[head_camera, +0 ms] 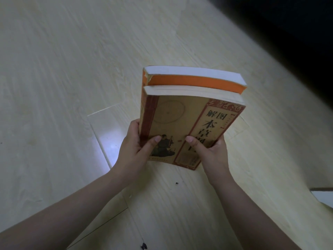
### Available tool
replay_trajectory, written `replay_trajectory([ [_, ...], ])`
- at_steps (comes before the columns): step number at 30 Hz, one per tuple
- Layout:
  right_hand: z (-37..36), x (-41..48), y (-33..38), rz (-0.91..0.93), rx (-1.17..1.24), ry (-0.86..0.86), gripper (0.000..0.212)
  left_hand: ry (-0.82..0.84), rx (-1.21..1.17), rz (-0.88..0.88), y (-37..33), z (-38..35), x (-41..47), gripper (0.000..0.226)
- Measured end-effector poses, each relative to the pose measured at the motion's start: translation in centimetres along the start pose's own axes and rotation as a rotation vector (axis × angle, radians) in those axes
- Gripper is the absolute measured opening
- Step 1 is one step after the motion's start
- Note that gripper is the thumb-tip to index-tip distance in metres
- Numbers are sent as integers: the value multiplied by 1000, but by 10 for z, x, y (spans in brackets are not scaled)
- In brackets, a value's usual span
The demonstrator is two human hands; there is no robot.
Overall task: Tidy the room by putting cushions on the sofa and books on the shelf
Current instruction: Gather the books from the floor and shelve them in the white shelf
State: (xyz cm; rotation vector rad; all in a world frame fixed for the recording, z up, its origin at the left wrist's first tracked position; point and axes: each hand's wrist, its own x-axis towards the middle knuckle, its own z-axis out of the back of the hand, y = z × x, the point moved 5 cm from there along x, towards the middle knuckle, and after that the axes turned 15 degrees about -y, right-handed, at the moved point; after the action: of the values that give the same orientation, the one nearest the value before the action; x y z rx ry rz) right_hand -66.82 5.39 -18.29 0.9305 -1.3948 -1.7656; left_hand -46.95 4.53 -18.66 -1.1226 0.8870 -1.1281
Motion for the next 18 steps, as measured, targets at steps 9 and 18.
replay_trajectory([
  [9,67,2,39,-19,-105,-117,63,126,-55,86,-36,-44,-6,31],
  [18,159,31,140,15,-224,-17,46,263,-12,-69,-164,-102,5,45],
])
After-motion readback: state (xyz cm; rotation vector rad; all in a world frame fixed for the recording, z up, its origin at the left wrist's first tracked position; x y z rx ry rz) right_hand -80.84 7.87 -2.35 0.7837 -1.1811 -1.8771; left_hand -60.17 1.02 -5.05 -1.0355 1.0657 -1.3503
